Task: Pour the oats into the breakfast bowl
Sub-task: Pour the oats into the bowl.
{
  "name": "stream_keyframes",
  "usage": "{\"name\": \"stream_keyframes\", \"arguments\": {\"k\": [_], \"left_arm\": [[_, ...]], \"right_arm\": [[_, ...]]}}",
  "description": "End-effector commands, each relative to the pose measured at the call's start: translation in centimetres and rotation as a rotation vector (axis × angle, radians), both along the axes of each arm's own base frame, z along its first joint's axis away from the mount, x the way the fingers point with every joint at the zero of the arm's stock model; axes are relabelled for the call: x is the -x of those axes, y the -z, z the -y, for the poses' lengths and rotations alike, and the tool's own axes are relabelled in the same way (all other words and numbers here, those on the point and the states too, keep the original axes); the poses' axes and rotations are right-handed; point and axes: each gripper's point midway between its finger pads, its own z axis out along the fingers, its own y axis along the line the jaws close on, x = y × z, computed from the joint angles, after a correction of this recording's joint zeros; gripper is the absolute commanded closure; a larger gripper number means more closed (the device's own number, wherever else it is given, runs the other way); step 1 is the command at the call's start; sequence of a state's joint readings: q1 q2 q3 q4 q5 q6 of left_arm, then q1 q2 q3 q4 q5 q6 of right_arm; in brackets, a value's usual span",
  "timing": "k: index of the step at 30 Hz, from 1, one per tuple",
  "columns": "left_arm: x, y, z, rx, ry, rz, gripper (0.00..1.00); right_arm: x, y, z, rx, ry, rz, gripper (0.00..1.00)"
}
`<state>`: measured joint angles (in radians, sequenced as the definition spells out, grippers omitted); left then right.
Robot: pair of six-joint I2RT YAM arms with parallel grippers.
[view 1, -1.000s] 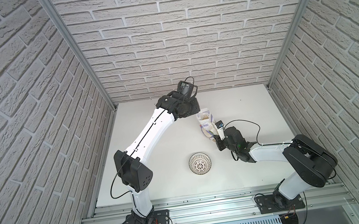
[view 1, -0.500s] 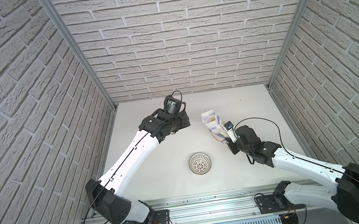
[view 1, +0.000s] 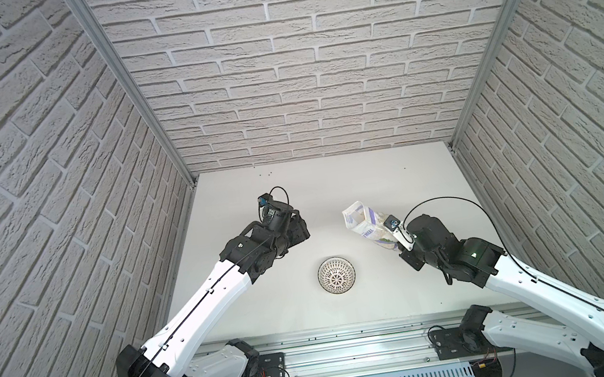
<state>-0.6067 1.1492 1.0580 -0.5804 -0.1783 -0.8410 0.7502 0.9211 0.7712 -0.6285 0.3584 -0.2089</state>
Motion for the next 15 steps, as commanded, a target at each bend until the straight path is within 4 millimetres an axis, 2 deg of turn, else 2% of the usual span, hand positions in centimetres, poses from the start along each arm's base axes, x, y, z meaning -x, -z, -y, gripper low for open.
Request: {"name": "stream_keyframes", "arguments": {"k": [1, 9, 15], "left_arm": [[0.0, 0.0, 0.2, 0.053, -0.04, 0.038, 0.28], [1.8, 3.4, 0.5, 0.061, -0.059, -0.016, 0.31], [2.6, 5.4, 0.5, 0.061, -0.079, -0.054, 0.34]], "right_arm": [[-1.4, -5.4, -1.4, -0.047, -0.021, 0.185, 0.96], [0.4, -4.0, -3.1, 0.086, -0.119, 0.2, 0.96], [1.1, -3.3, -3.3, 0.189, -0.15, 0.22, 0.97]]}}
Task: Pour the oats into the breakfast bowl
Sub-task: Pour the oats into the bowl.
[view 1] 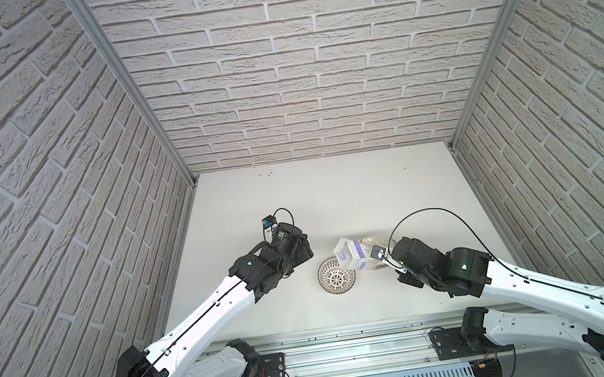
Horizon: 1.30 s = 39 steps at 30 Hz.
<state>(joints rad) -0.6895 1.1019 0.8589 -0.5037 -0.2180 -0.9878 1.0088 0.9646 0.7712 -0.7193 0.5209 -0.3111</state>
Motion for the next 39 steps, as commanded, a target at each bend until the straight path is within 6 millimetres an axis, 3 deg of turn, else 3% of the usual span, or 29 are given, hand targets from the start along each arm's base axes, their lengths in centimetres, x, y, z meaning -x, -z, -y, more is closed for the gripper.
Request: {"name": "stream_keyframes", "arguments": {"k": [1, 10, 22, 29, 39], "left_arm": [[-0.1, 0.2, 0.1, 0.027, -0.033, 0.018, 0.34], [0.9, 2.9, 1.1, 0.05, -0.026, -0.032, 0.36], [1.7, 5.6, 3.0, 0.106, -0.005, -0.095, 0.37], [1.9, 6.4, 4.6, 0.108, 0.022, -0.118, 0.38], [2.0, 7.3, 4.5, 0.096, 0.006, -0.133, 0.39]], "right_arm": [[-2.1, -4.5, -0.8, -0.075, 0.053, 0.194, 0.97], [-1.4, -4.2, 0.2, 0.036, 0.026, 0.24, 0.97], [-1.1, -3.6, 0.0, 0.168, -0.023, 0.301, 0.97], [-1.5, -4.0, -0.2, 0.222, -0.015, 0.365, 0.97], [-2.0, -4.8, -0.9, 0.27, -0.009, 0.432, 0.97]]}}
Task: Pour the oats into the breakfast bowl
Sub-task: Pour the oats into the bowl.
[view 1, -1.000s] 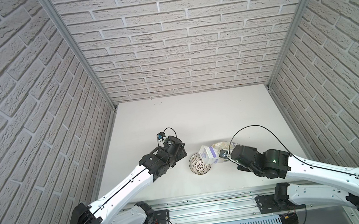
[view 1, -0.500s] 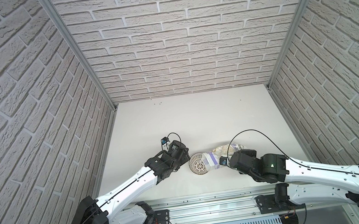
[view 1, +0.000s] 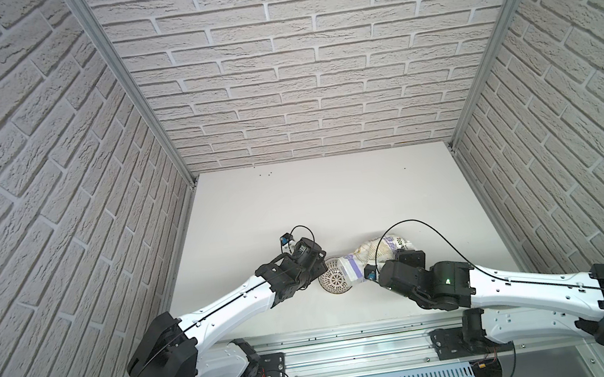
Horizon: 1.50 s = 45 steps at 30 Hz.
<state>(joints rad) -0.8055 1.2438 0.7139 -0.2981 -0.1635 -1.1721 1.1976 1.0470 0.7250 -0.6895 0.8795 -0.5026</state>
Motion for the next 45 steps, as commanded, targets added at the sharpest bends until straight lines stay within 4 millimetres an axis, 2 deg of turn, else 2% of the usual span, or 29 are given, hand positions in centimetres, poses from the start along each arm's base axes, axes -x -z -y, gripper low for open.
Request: {"name": "stream_keyframes", "arguments": {"k": [1, 22, 33, 45], "left_arm": [[-0.1, 0.3, 0.1, 0.01, -0.009, 0.008, 0.39], [0.2, 0.6, -0.7, -0.003, -0.046, 0.0, 0.4], [0.2, 0.8, -0.8, -0.004, -0.047, -0.003, 0.4], [0.3, 0.8, -0.9, -0.007, -0.052, -0.005, 0.4]], "right_arm": [[-1.7, -4.5, -1.0, -0.122, 0.073, 0.206, 0.97], [-2.0, -4.6, -1.5, -0.001, 0.07, 0.285, 0.97], [-2.3, -5.6, -1.8, 0.01, 0.079, 0.326, 0.97], [-2.2, -5.7, -2.1, 0.067, 0.076, 0.361, 0.97]]}}
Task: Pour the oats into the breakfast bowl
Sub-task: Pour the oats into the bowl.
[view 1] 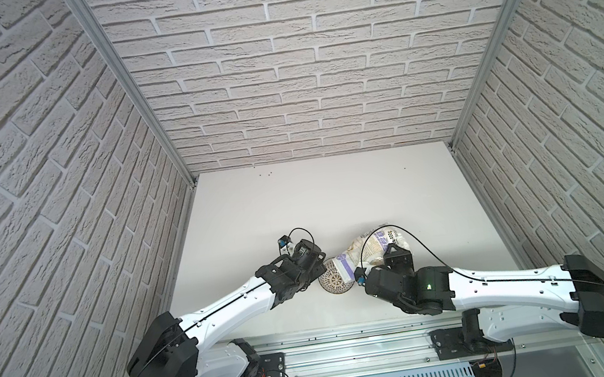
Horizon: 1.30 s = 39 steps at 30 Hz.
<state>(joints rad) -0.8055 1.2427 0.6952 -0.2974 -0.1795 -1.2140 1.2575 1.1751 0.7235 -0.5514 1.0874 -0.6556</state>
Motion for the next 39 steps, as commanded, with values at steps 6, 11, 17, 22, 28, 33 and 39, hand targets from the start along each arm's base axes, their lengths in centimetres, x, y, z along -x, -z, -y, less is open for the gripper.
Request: {"name": "stream_keyframes", "arguments": {"k": [6, 11, 17, 22, 28, 33, 39], "left_arm": [[0.1, 0.2, -0.4, -0.011, -0.012, 0.009, 0.4], [0.1, 0.1, -0.5, -0.012, -0.014, 0.012, 0.4], [0.1, 0.0, -0.6, -0.012, -0.017, 0.017, 0.4], [0.1, -0.1, -0.7, -0.012, -0.019, 0.022, 0.4], [0.1, -0.2, -0.8, -0.01, -0.022, 0.021, 0.4], [0.2, -0.1, -0.7, -0.01, -0.021, 0.02, 0.4], [0.2, -0.1, -0.8, -0.009, -0.022, 0.019, 0.4]], "right_arm": [[-0.8, -5.1, -0.5, -0.103, 0.08, 0.214, 0.97], [-0.9, -5.3, -0.5, -0.082, 0.084, 0.222, 0.97], [-0.9, -5.4, -0.7, -0.071, 0.086, 0.229, 0.97], [-0.9, -5.6, -1.1, -0.057, 0.082, 0.233, 0.97], [-1.1, -6.0, -1.3, -0.037, 0.087, 0.241, 0.97], [-1.1, -6.1, -1.4, -0.009, 0.091, 0.244, 0.96], [-1.1, -6.3, -1.4, 0.002, 0.094, 0.244, 0.97]]}}
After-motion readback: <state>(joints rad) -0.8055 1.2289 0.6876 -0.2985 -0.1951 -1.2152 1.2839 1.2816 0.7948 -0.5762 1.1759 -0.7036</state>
